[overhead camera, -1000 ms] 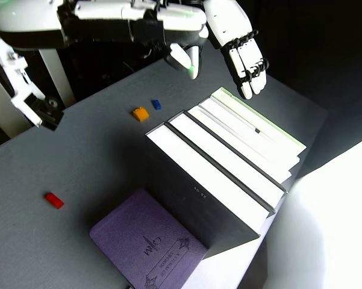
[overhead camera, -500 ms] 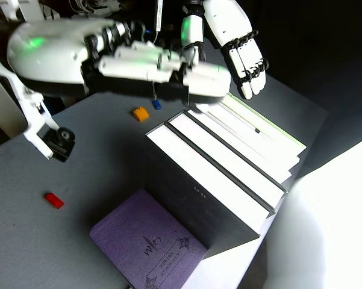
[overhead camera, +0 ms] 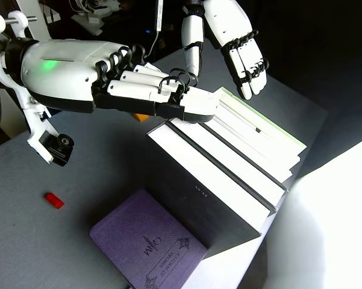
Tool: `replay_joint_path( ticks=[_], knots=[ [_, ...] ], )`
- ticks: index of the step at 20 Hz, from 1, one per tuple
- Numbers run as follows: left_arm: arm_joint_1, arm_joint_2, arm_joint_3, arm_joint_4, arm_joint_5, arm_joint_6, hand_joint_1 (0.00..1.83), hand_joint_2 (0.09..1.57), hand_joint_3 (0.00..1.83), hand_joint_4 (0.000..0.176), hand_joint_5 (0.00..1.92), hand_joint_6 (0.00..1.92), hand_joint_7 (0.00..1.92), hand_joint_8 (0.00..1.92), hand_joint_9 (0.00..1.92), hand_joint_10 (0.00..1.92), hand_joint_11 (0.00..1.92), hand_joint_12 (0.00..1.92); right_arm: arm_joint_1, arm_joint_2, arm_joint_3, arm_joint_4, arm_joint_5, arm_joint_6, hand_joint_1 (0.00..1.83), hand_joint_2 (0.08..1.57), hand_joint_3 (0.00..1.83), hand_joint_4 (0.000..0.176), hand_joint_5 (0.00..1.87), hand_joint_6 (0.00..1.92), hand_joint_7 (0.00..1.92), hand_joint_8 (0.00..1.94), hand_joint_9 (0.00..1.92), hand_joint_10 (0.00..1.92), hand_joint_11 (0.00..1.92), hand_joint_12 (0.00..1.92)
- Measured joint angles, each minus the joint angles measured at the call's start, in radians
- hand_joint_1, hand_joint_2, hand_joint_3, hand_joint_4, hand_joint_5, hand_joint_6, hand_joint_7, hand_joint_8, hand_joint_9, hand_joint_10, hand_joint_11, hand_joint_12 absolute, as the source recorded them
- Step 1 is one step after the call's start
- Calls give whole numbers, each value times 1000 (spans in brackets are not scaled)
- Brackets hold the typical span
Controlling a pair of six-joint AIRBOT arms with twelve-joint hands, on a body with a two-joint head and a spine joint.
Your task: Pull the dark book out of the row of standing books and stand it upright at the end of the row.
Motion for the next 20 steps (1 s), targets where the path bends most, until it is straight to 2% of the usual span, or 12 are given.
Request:
replay_joint_path(
  ticks=[2,4,5,7,10,17,18,20],
  knots=[
    [0,0,0,0,-2,0,0,1240,2,64,47,4,38,1,30,1,0,284,-8,13,-29,-1,8,-20,0,1155,5,4,675,2,189,0,38,6,0,0],
    [0,0,0,0,-1,0,0,1224,0,71,34,1,35,0,35,1,0,297,-19,40,-76,3,13,-34,0,1156,4,4,666,0,182,5,35,4,0,0],
    [0,0,0,0,0,0,0,1234,0,65,44,4,44,2,41,3,0,317,-24,48,-90,0,14,-42,0,1157,5,3,669,2,184,6,37,4,0,0],
    [0,0,0,0,-1,0,0,1232,0,68,31,2,25,1,24,1,0,281,-34,63,-120,-2,15,-52,0,1160,5,1,672,3,188,7,37,4,0,0],
    [0,0,0,0,0,0,0,1231,0,70,26,7,21,5,13,3,0,228,-68,100,-177,-21,19,-72,0,1164,6,9,662,0,169,0,18,0,0,0],
    [-2,0,0,0,0,0,0,1231,0,68,53,7,45,3,37,6,0,244,-153,158,-270,-43,36,-131,0,1161,3,12,688,10,190,6,38,8,0,0],
    [-2,0,0,0,0,0,0,1234,1,65,60,9,48,4,36,4,0,247,-157,165,-278,-42,37,-135,0,1165,4,7,684,7,185,3,39,7,0,0],
    [-2,0,0,0,-2,0,0,1240,3,59,60,6,41,1,32,2,0,219,-174,172,-293,-49,45,-155,0,1164,4,8,687,8,198,8,44,9,0,0]
  ],
)
